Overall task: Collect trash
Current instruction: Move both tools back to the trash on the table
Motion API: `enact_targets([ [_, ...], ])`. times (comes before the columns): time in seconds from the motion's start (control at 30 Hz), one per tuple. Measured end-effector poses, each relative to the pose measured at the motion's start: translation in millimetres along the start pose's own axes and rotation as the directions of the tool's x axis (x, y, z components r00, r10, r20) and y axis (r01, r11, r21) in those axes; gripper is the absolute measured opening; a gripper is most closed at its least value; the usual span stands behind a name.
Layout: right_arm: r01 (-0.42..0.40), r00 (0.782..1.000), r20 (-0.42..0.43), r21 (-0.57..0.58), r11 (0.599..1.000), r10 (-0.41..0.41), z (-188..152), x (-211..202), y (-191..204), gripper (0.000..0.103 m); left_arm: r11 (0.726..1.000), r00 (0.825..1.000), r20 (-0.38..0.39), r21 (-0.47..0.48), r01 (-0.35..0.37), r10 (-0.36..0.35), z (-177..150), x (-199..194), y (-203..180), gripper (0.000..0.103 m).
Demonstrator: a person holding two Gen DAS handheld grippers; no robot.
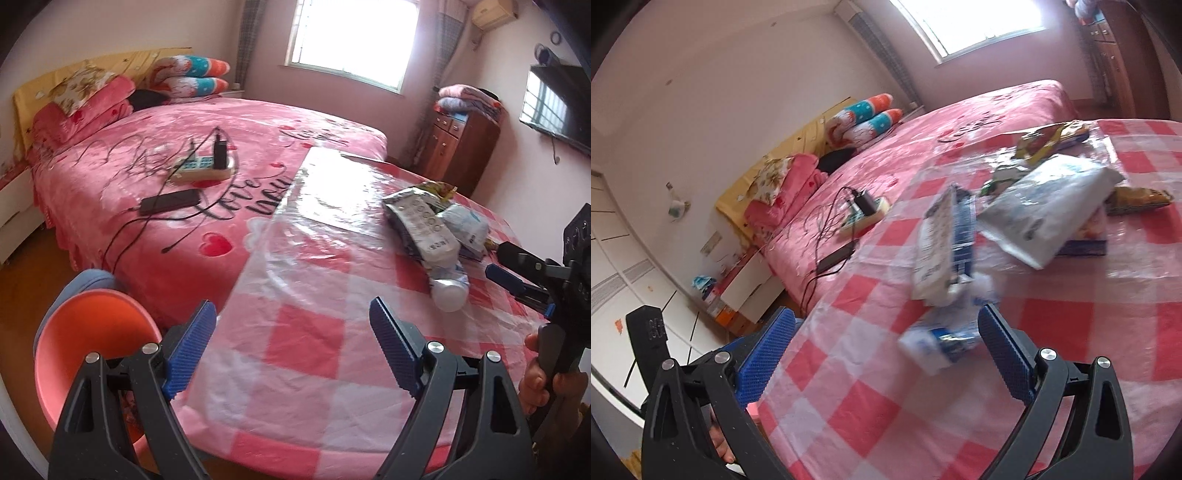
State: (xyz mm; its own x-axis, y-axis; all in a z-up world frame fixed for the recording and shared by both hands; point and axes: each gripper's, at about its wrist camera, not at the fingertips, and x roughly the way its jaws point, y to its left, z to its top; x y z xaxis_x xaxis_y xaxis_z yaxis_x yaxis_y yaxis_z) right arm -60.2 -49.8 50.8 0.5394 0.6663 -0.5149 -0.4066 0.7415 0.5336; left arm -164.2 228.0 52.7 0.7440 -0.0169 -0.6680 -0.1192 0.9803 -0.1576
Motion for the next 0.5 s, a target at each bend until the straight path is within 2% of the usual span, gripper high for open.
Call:
enact_targets([
  [0.17,0.039,0.999,0.035,0.028,0.999,-0.04,6,-17,-23,0.098,0.998,0.999,0.006,0.054,0.038,-0.039,13,5,-30,0.086],
  [0.33,0.125,0.99,0.065,0.055,0.991,-0.129,15,-36,-51,0.098,0.985,0.995,-0.007,0.14,0.101,-0.101,34,15,-69,0.086],
  [0.43,0.154,0.984,0.076,0.101,0.983,-0.162,21,-48,-73,0.098,0.964,0.987,-0.033,0.215,0.16,-0.156,48,23,-101,0.086],
  [0.5,0.177,0.978,0.083,0.139,0.974,-0.19,24,-58,-90,0.098,0.934,0.976,-0.069,0.283,0.219,-0.208,59,32,-129,0.086],
])
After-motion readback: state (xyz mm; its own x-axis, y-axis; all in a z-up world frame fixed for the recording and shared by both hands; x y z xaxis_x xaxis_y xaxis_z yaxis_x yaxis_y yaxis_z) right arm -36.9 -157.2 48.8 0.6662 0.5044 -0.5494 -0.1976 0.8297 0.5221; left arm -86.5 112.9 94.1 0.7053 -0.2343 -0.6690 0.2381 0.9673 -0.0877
